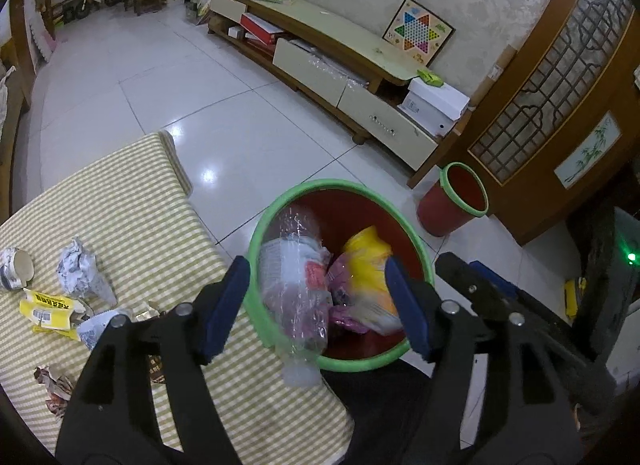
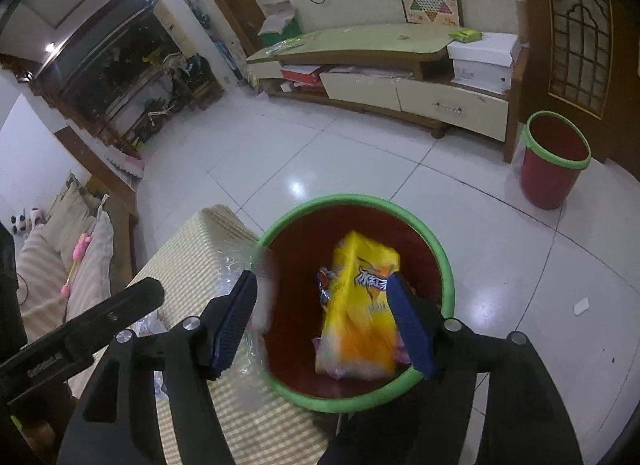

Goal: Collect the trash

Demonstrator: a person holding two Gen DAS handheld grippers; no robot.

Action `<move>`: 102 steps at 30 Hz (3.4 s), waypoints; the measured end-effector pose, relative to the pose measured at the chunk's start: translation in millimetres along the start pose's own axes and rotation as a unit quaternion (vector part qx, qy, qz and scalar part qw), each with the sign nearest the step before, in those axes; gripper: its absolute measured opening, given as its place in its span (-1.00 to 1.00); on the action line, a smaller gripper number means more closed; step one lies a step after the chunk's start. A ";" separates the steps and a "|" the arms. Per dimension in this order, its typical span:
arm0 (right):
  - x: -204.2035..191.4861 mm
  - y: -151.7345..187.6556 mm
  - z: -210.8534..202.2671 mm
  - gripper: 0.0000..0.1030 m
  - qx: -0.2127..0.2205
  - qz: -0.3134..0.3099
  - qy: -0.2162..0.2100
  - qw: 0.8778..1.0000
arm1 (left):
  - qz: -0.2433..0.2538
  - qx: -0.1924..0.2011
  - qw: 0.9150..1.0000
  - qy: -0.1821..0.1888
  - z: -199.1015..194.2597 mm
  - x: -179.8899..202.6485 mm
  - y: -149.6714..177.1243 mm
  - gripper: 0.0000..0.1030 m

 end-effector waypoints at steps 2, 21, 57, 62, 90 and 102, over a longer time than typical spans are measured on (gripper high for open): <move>-2.6 4.3 -3.9 0.28 -0.001 -0.006 0.003 1.000 | -0.004 0.003 1.000 -0.005 -5.7 -7.9 6.6 0.32; -85.1 106.3 12.3 0.29 -0.113 -0.073 -0.032 0.990 | -0.243 -0.031 0.955 -0.168 -80.7 -249.7 157.2 0.33; -358.1 175.4 133.5 0.52 -0.190 -0.470 -0.050 0.860 | -0.287 -0.026 0.948 -0.135 -133.8 -263.5 240.2 -0.21; -382.4 199.5 179.5 0.52 -0.208 -0.561 -0.009 0.801 | -0.307 -0.013 0.942 -0.135 -145.3 -276.3 247.3 -0.20; -361.3 211.8 192.1 -0.53 -0.257 -0.499 -0.024 0.827 | -0.341 -0.023 0.931 -0.127 -138.9 -290.8 263.3 -0.16; -312.8 232.7 133.4 -0.50 -0.265 -0.453 -0.048 0.850 | -0.326 -0.028 0.936 -0.128 -134.6 -280.5 258.8 -0.16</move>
Point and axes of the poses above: each gripper's, at about its wrist camera, not at the fingertips, and z roughly the way its jaws point, x to its right, y to its underside, the point moved 6 cm from there along z, roughly the way its jaws point, and after that the axes turned 1 degree about -x, right-handed, at the moved point
